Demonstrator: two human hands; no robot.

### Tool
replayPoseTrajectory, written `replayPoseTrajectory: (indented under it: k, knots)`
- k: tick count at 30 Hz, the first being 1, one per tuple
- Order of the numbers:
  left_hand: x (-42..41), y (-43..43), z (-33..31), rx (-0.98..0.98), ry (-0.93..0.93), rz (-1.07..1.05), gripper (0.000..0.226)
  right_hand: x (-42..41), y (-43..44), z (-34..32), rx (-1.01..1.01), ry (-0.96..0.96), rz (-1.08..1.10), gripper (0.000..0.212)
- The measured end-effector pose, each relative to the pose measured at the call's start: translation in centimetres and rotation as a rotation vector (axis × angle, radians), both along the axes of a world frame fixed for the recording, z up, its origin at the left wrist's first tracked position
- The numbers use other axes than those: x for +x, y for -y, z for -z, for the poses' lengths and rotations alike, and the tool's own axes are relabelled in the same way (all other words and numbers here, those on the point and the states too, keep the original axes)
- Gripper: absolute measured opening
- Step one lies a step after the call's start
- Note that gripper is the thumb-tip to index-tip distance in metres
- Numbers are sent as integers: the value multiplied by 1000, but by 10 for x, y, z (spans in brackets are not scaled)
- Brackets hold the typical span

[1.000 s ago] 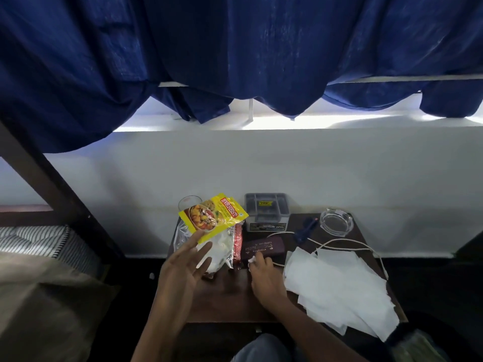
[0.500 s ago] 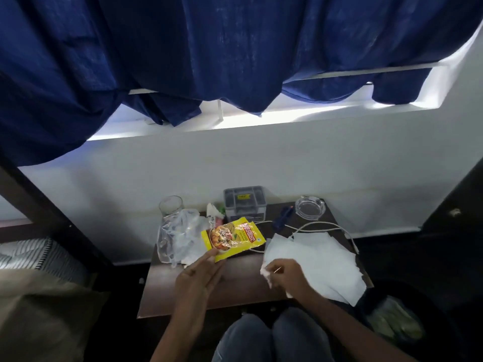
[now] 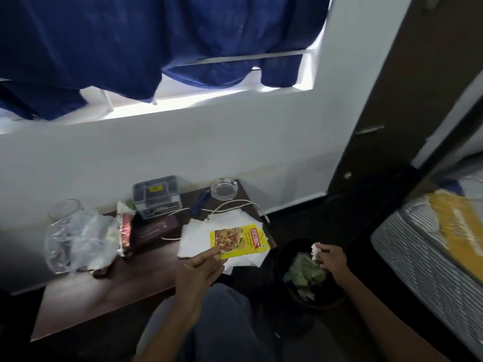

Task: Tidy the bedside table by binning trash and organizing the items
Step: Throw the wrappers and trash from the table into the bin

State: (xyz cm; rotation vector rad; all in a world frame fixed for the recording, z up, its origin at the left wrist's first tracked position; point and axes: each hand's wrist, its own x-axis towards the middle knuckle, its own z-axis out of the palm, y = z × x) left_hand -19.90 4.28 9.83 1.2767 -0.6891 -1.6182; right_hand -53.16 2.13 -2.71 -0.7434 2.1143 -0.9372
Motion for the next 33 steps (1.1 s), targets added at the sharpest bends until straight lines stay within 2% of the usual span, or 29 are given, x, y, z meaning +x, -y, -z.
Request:
replayPoseTrajectory:
  k: [3,6,9,11,13,15,19,23,26,30,33]
  knots:
    - [-23,-3,1,-4,34,84,18,-5,-12,-20,14,126,40,35]
    - [-42,-3,-1,-12,68,135,21,6,-18,-52,-119,410,58,30]
    - [-58,-4,0,-6,97,168,22,28,-30,-87,-87,730,-166,34]
    - [-69,-5,2,10,112,193,22,38,-37,-98,-49,788,-321,34]
    - [-79,-4,5,30,121,223,22,44,-39,-99,-81,774,-353,26]
    - [-87,-3,7,46,124,254,22,40,-36,-93,-126,710,-295,22]
    - [-93,3,8,81,117,251,18,18,-33,-68,-191,636,-2,17]
    - [-82,11,4,77,97,275,18,-10,-37,-21,-129,366,235,11]
    - [-69,15,3,82,72,271,19,-19,-39,4,44,273,213,12]
    - [-50,22,4,112,52,224,22,-17,-36,13,194,345,179,22]
    - [-34,26,7,124,23,193,21,-6,-31,0,205,357,130,9]
